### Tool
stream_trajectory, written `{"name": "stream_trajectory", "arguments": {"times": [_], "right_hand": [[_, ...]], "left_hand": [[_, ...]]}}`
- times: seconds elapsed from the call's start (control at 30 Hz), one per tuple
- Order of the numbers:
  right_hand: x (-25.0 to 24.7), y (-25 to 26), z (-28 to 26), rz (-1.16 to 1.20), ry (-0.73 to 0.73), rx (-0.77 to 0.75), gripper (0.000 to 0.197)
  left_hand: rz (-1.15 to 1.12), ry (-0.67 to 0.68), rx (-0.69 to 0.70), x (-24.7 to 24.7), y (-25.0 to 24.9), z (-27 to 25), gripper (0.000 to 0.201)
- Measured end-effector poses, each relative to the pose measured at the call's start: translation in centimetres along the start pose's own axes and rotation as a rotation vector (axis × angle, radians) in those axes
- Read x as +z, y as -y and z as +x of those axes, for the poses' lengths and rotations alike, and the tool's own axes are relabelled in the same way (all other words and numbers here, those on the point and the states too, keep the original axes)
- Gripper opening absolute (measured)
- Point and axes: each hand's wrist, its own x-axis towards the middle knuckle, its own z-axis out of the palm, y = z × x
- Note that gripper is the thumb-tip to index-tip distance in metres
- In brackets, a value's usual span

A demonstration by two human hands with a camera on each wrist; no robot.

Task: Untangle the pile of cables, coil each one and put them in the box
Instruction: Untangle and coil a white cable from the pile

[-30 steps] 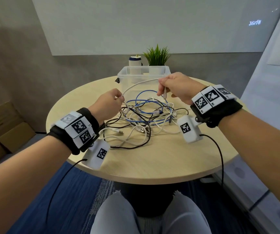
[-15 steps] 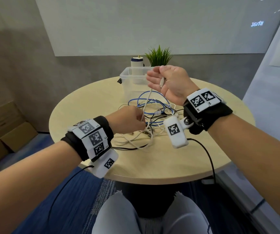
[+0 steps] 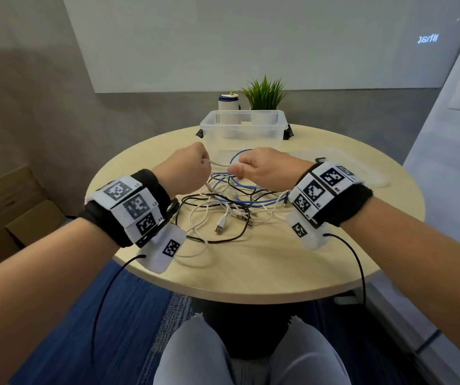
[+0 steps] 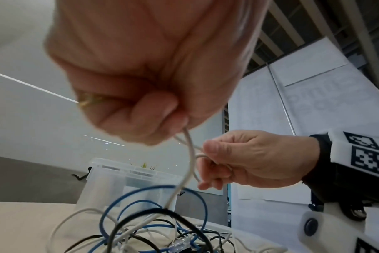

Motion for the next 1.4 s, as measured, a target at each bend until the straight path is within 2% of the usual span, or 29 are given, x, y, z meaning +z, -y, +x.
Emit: {"name": "stream_trajectory", "arguments": {"times": [0.1, 0.2, 0.3, 0.37, 0.5, 0.63, 0.7, 0.77, 0.8, 0.87, 0.93, 0.97, 1.03, 1.13, 1.2, 1.3, 1.4], "right_hand": [[-0.2, -0.5, -0.1, 0.069, -0.034, -0.005, 0.037], [-0.8, -1.1, 0.0, 0.494, -0.153, 0.041, 0.042], [-1.6, -0.9, 0.2, 0.970, -0.181, 0.086, 0.041], [-2.2, -0.6, 0.3, 1.189, -0.185, 0.099, 0.042], [-3.5, -0.2, -0.1, 1.536, -0.207, 0.089, 0.042], [-3.9, -0.3, 0.0, 1.804, -0.239, -0.009, 0.041], [-3.9, -0.4, 0.5, 1.801, -0.314, 0.006, 0.038], [-3.5, -0.7, 0.9, 1.657, -0.408, 0.036, 0.032], [-3.2, -0.9, 1.1, 1.516, -0.458, 0.046, 0.029], [-2.5, -1.4, 0.9, 1.022, -0.543, 0.066, 0.026], [-1.9, -1.7, 0.7, 0.522, -0.505, 0.056, 0.026], [-1.7, -1.9, 0.6, 0.365, -0.435, 0.051, 0.026], [-1.5, -2.1, 0.4, 0.223, -0.291, 0.069, 0.026], [-1.1, -1.6, 0.1, 0.225, -0.179, 0.075, 0.030], [-0.9, -0.8, -0.1, 0.343, -0.121, 0.042, 0.040], [-0.8, 0.2, -0.5, 0.598, -0.074, 0.000, 0.046], [-1.2, 0.6, -0.4, 0.942, -0.098, -0.024, 0.046]], "left_hand": [[-0.134, -0.070, 0.053, 0.2, 0.3, -0.1, 0.014], [-0.147, -0.060, 0.119, 0.8, 0.5, -0.3, 0.011], [-0.187, 0.021, 0.139, 1.6, 0.4, -0.4, 0.009], [-0.229, 0.081, 0.121, 2.2, 0.2, -0.4, 0.010], [-0.284, 0.192, 0.102, 3.2, 0.1, -0.4, 0.019], [-0.222, 0.352, 0.164, 4.0, 0.0, -0.8, 0.027], [-0.180, 0.425, 0.197, 4.3, 0.0, -1.0, 0.033], [-0.192, 0.466, 0.209, 4.6, 0.2, -1.1, 0.033], [-0.210, 0.478, 0.205, 4.6, 0.3, -1.1, 0.031], [-0.251, 0.470, 0.193, 4.4, 0.3, -1.1, 0.025], [-0.289, 0.379, 0.192, 4.0, 0.2, -1.1, 0.022], [-0.313, 0.303, 0.192, 3.8, 0.2, -0.9, 0.022], [-0.390, 0.143, 0.186, 3.2, 0.3, -0.4, 0.022], [-0.539, -0.059, 0.174, 2.3, 0.3, 0.3, 0.020], [-0.620, -0.140, 0.159, 1.9, 0.3, 0.6, 0.018], [-0.646, -0.185, 0.120, 1.6, 0.3, 1.1, 0.013], [-0.636, -0.128, 0.080, 1.9, 0.6, 1.1, 0.016]]}}
